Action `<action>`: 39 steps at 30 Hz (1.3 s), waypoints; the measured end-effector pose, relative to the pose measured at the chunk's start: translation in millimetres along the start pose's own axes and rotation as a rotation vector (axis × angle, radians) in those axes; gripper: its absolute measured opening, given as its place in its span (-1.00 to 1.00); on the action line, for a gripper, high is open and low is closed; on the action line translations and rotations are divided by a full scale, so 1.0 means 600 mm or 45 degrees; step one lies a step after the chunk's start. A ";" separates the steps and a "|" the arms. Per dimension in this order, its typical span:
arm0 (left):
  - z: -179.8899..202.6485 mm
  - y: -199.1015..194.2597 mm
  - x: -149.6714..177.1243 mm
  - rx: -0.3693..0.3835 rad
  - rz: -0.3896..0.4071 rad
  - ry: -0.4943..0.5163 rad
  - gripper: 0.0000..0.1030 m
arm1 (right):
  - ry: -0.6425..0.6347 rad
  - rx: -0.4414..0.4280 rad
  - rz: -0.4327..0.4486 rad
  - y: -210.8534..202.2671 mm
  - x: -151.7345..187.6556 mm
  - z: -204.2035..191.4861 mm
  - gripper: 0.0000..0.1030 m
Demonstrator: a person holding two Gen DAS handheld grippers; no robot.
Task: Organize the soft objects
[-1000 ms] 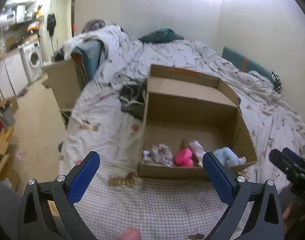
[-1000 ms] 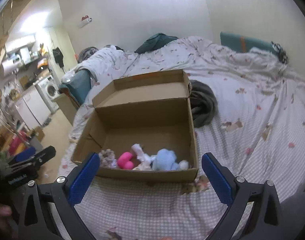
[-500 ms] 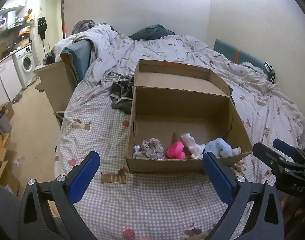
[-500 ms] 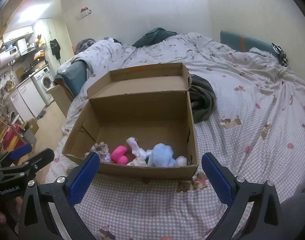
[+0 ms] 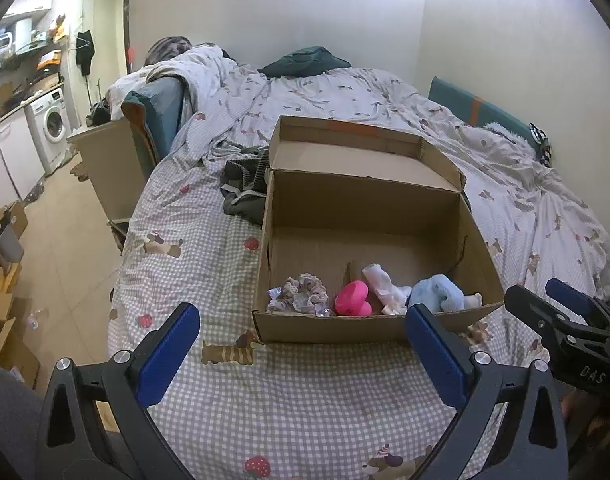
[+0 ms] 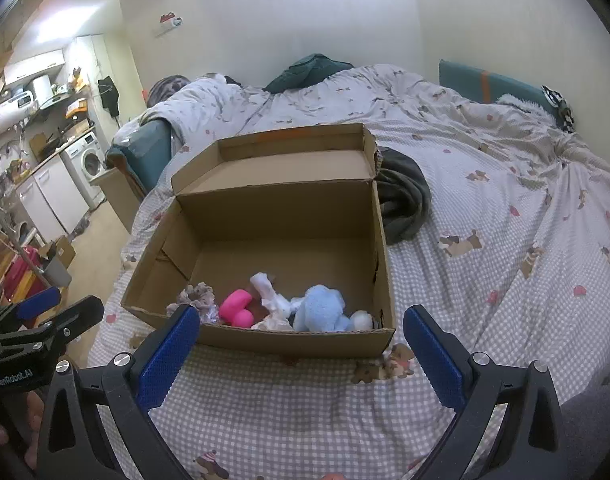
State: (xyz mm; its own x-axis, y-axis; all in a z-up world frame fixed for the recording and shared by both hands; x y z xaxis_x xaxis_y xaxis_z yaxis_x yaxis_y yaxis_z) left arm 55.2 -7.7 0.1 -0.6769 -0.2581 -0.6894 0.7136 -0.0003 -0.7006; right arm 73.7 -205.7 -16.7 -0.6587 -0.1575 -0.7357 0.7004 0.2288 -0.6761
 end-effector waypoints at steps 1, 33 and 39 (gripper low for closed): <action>0.000 0.000 0.000 0.000 -0.001 -0.001 0.99 | 0.000 -0.001 -0.001 0.000 0.000 0.001 1.00; -0.004 0.003 0.005 -0.009 -0.014 -0.006 0.99 | 0.009 -0.003 -0.001 0.002 0.001 0.005 1.00; -0.006 0.006 0.009 -0.006 -0.017 -0.011 0.99 | 0.006 -0.004 -0.001 0.001 0.000 0.005 1.00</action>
State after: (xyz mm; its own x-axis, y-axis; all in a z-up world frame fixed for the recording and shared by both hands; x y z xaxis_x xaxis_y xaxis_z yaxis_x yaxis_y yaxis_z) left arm 53.6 -6.0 -7.0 -0.6849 -0.2666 -0.6781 0.7034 0.0005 -0.7108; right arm 75.0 -208.6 -17.5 -0.6605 -0.1533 -0.7351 0.6991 0.2316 -0.6765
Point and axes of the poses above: each gripper's, at about its wrist camera, not at the fingertips, and y roughly the way its jaws point, z to its right, x to its underside, the point moved 1 cm from there along y, roughly the way its jaws point, and after that the axes turned 10 degrees about -y, right-handed, at the moved point
